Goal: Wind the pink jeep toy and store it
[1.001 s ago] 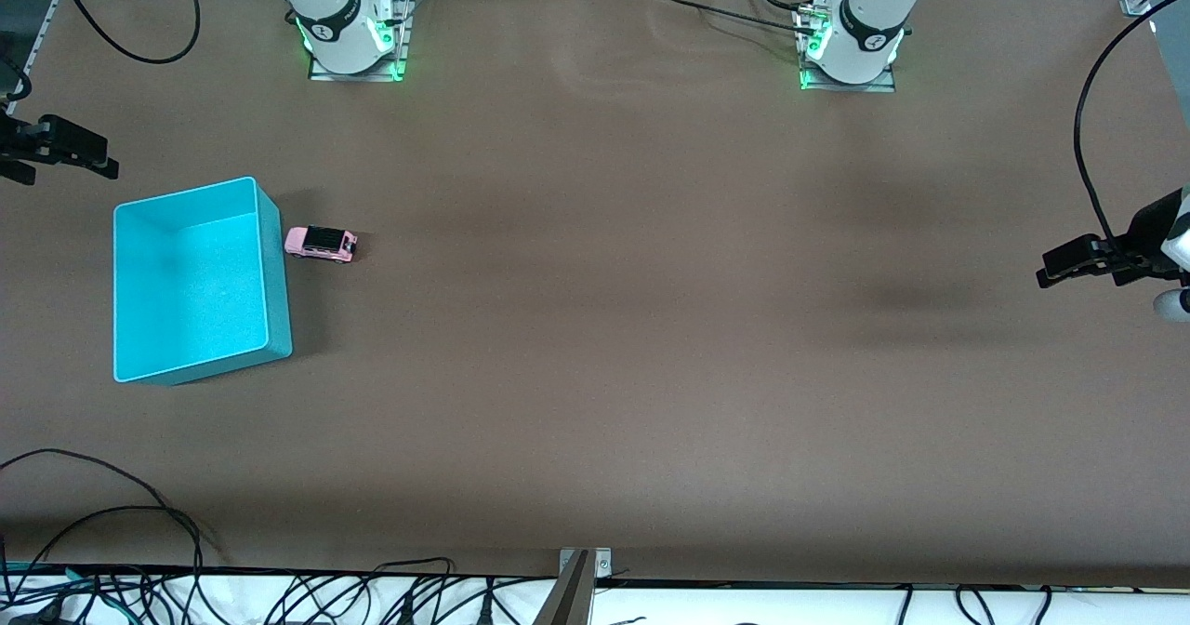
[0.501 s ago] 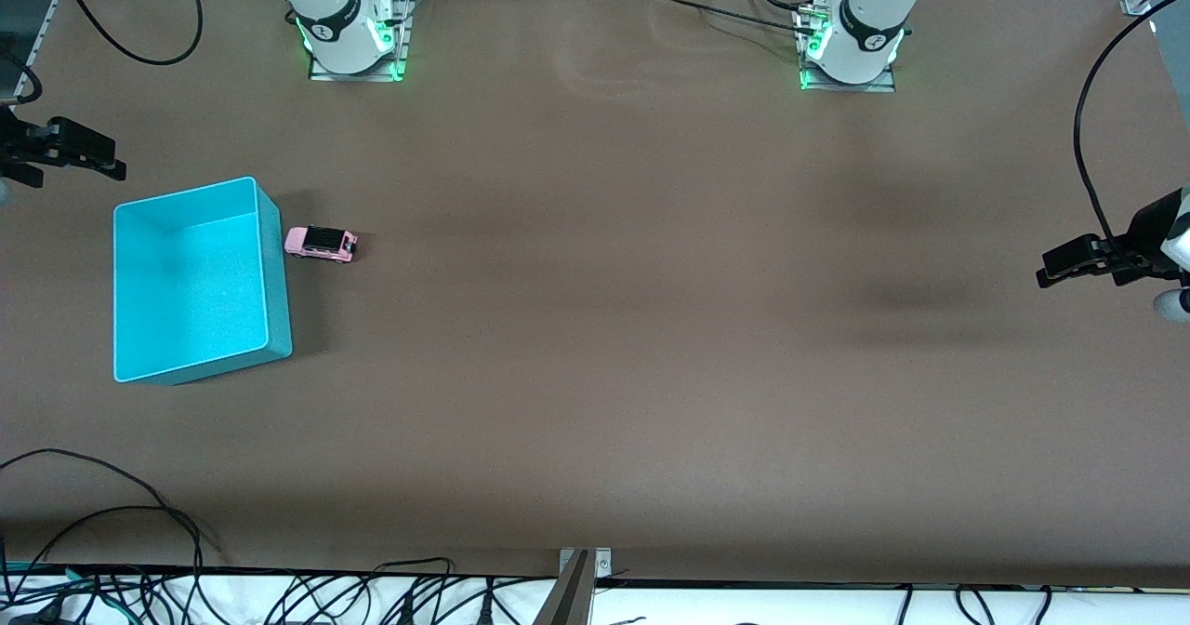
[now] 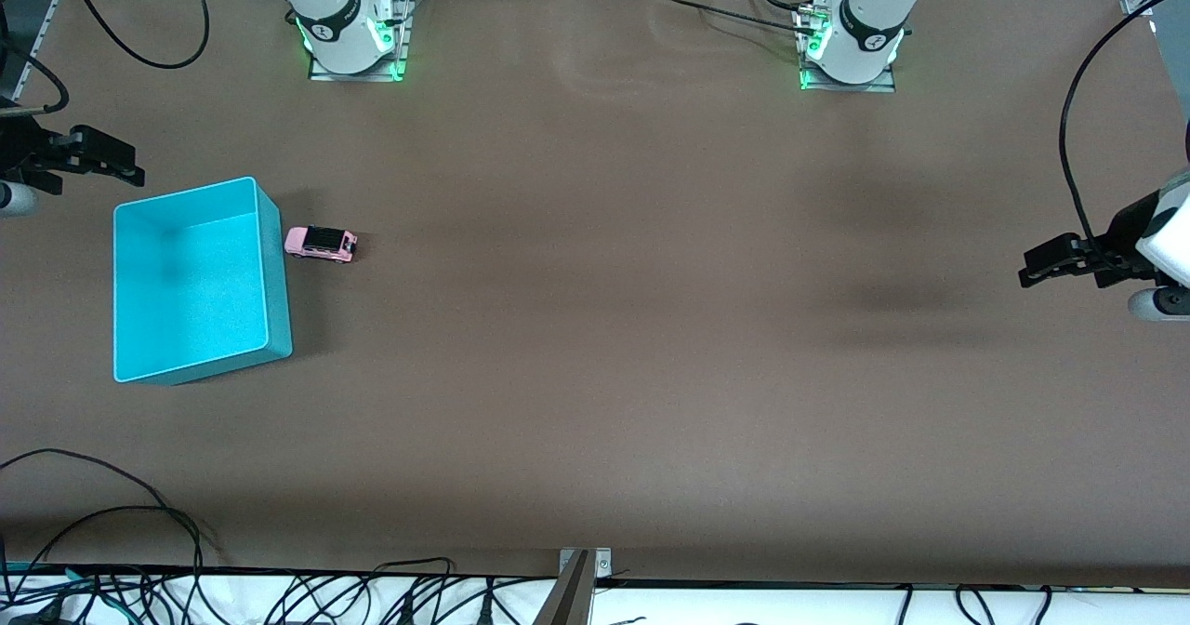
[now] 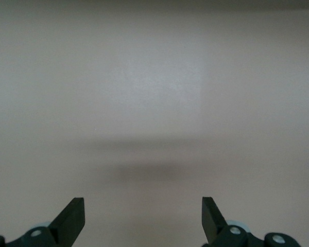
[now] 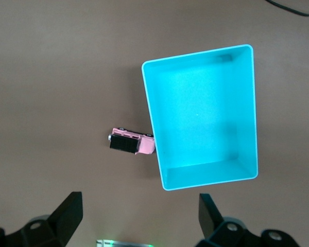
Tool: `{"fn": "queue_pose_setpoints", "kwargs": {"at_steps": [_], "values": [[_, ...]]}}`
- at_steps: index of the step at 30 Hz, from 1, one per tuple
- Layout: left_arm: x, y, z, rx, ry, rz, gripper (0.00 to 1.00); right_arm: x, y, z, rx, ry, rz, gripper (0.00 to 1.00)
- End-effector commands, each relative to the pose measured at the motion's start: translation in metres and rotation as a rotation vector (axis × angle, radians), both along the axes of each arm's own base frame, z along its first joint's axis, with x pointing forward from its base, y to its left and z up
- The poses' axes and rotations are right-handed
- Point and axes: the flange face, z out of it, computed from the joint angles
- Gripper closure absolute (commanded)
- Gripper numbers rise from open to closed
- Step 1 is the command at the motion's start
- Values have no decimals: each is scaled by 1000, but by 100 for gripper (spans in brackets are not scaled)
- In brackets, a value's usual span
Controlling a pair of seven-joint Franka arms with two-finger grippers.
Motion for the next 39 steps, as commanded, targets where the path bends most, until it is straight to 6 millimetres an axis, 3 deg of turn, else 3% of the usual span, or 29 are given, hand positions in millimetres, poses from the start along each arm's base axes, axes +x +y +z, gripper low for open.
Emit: {"fn": "queue_pose_setpoints", "kwargs": {"at_steps": [1,12,16,29,34,39], "values": [[-8,-4,5,20,-1,-14,0,3,5,0,-8,1,-28,0],[-8,-4,3,20,2,-13,0,12,20,-23,-10,38,-8,0],[-8,-4,3,19,5,-13,0,3,26,-37,-4,32,2,0],[-8,-4,1,21,8,-13,0,-35,51,-100,0,-50,42,0],[-8,-4,0,21,10,2,0,-52,69,-138,-6,-46,34,0],[-8,-4,0,21,10,7,0,-62,71,-167,-8,-43,18,0]]}}
